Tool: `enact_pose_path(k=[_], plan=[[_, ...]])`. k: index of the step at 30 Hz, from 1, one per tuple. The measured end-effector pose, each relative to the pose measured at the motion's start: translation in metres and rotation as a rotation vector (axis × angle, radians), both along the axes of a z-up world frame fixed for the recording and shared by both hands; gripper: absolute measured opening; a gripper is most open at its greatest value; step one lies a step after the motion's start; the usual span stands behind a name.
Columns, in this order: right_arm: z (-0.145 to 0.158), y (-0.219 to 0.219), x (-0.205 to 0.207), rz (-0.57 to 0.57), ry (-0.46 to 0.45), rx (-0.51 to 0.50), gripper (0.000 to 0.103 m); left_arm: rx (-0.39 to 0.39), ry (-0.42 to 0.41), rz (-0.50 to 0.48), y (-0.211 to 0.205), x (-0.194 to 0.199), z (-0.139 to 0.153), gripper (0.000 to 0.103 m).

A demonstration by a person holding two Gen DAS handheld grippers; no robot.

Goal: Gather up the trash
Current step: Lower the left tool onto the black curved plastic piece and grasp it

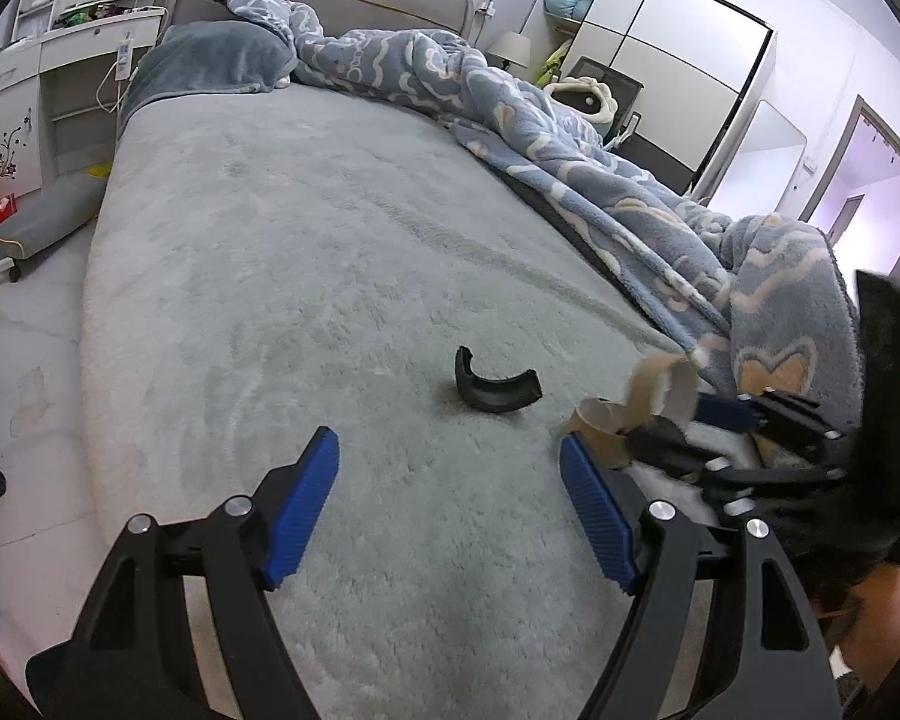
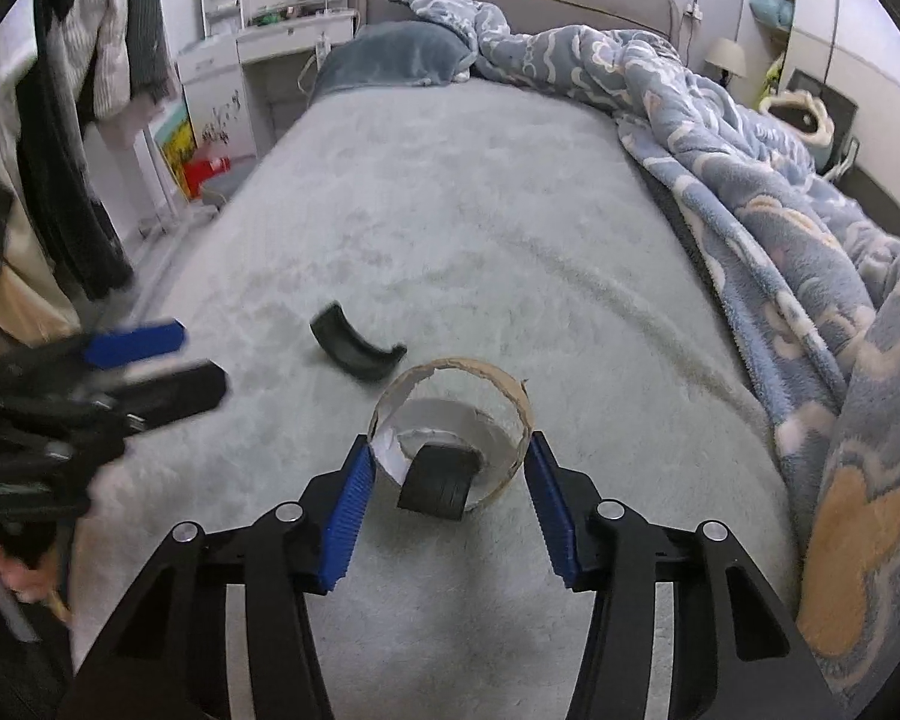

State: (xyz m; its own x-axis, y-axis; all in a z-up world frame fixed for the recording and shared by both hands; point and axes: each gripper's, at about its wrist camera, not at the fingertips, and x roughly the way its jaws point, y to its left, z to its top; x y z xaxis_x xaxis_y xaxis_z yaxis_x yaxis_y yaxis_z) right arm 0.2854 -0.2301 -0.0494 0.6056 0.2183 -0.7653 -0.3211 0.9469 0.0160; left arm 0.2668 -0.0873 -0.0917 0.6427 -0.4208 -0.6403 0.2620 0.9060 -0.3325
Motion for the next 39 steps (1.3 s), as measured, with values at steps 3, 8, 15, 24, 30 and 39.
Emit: enact_pose_path(k=[3, 8, 15, 24, 30, 39], plan=[[0.001, -0.007, 0.002, -0.002, 0.006, -0.005, 0.052, 0.008, 0.001, 0.003, -0.003, 0.008, -0.002, 0.079], [0.007, -0.021, 0.002, -0.008, 0.011, 0.076, 0.051, -0.002, -0.015, 0.0, -0.009, 0.023, -0.003, 0.081], [0.004, -0.036, 0.009, -0.029, 0.061, 0.125, 0.051, -0.002, -0.012, -0.001, -0.024, 0.042, -0.007, 0.083], [-0.011, -0.042, 0.002, 0.017, 0.137, 0.097, 0.051, 0.012, 0.017, -0.002, -0.042, 0.058, -0.02, 0.083], [-0.007, -0.048, -0.006, 0.03, 0.147, 0.12, 0.051, 0.055, 0.025, 0.0, -0.053, 0.062, -0.026, 0.082], [0.005, -0.062, -0.015, 0.036, 0.112, 0.146, 0.051, 0.117, 0.032, -0.002, -0.068, 0.066, -0.033, 0.062]])
